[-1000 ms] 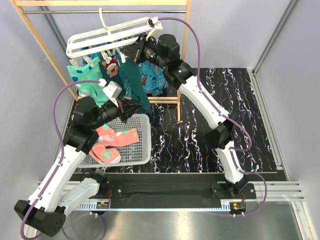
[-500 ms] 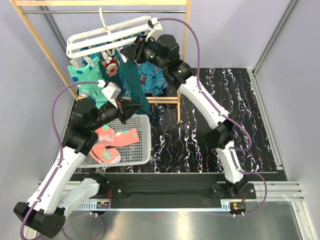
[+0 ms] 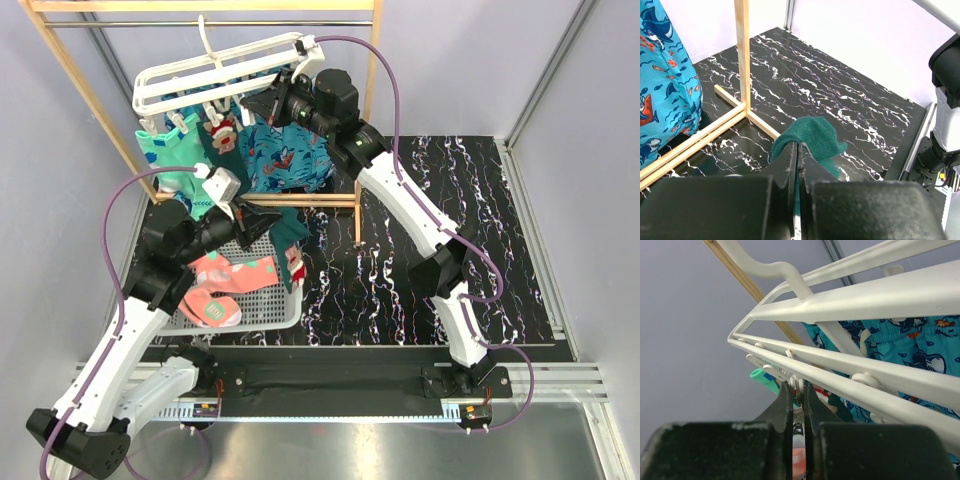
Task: Remove the socks clipped to the hanger
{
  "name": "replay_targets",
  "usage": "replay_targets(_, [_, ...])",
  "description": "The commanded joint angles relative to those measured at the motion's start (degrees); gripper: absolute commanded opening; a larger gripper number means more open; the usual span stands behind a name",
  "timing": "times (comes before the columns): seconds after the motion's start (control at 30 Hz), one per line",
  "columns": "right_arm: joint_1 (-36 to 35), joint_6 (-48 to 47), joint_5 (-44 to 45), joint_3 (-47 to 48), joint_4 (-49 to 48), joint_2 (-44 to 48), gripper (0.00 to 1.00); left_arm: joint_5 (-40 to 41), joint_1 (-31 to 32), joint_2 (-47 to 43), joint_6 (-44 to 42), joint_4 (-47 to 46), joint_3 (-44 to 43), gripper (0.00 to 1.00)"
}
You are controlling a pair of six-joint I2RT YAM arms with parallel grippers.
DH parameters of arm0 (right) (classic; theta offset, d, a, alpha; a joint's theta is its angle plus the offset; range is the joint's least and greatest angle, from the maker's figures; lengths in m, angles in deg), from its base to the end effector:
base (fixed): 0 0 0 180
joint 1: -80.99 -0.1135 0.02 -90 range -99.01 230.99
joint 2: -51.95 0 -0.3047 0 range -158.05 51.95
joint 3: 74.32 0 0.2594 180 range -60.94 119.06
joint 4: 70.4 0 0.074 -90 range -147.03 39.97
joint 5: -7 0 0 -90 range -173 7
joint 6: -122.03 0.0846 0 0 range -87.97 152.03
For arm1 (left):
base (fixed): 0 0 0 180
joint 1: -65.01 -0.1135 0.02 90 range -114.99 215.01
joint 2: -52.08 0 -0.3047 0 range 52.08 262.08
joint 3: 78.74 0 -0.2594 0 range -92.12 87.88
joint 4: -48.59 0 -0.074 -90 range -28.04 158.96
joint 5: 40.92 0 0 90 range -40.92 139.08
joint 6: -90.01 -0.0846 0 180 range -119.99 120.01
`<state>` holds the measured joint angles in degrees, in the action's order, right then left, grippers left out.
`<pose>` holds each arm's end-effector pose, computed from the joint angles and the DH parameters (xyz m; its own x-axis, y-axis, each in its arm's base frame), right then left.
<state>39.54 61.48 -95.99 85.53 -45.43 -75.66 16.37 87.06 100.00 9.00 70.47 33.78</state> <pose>0.4225 0.3985 0.5131 -0.3167 0.3595 -0.8778 -0.7538 0.4663 0.4629 0.1731 -0.1194 0.4206 -0.1646 -0.0752 -0.9835 0.8004 0.5725 -0.1777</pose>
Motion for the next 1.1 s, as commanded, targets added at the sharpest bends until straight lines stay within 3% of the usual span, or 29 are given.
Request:
replay_targets(0.0, [0.05,0.52,-0.27,-0.66,-1.75,1.75,0.04,0.28,-0.16,-2.04,-0.3,-1.13,1.19,0.0])
replay_targets(0.03, [-0.12,0.43,-0.54,-0.92,-1.75,2.01,0.12,0.36,-0.07,-2.22,-0.21,-1.13,1.46,0.0])
replay_targets(0.07, [-0.21,0.34,-0.63,-2.06,-1.84,2.36,0.29,0.89,-0.16,-2.48,0.06,-0.78,1.63,0.0])
replay_targets(0.13, [-0.21,0.08,-1.33,-3.47,-1.93,3.77,0.42,3.69,-0.16,-3.09,0.32,1.4,2.16,0.0])
replay_targets(0.17, [-0.3,-0.27,-1.25,-6.09,-2.19,4.64,0.5,9.53,-0.16,-3.45,1.89,2.29,2.34,0.0])
replay_targets(0.37, [-0.3,-0.97,-1.95,-22.25,-8.33,14.22,0.75,37.32,-0.25,-1.61,11.28,18.09,-1.26,0.0])
replay_targets(0.5, [-0.3,-1.59,-2.38,-29.13,-9.48,20.11,0.89,43.43,-3.74,1.29,17.53,30.05,-1.53,0.01])
replay_targets(0.63, [-0.21,-1.94,-2.39,-35.98,-10.98,25.21,0.95,39.83,-8.68,1.21,22.2,30.86,2.86,0.21])
replay_targets(0.67, [-0.21,-1.94,-2.21,-38.43,-11.07,27.13,0.96,39.83,-9.73,1.04,22.99,30.86,3.3,0.41])
replay_targets(0.7, [-0.21,-1.94,-2.12,-39.5,-11.07,28.02,0.96,39.92,-10.0,0.69,23.17,30.86,3.39,0.55])
replay_targets(0.77, [-0.3,-2.29,-2.12,-41.52,-11.15,30.3,0.97,39.48,-10.09,0.33,22.39,30.42,2.61,0.69])
replay_targets(0.83, [-0.21,-2.47,-2.74,-42.76,-10.72,31.72,0.97,38.25,-10.18,0.07,21.07,28.76,0.33,0.75])
replay_targets(1.07, [-0.21,-3.35,-1.86,-52.33,-10.72,39.27,0.98,39.74,-11.05,2.87,17.63,21.99,-4.6,0.76])
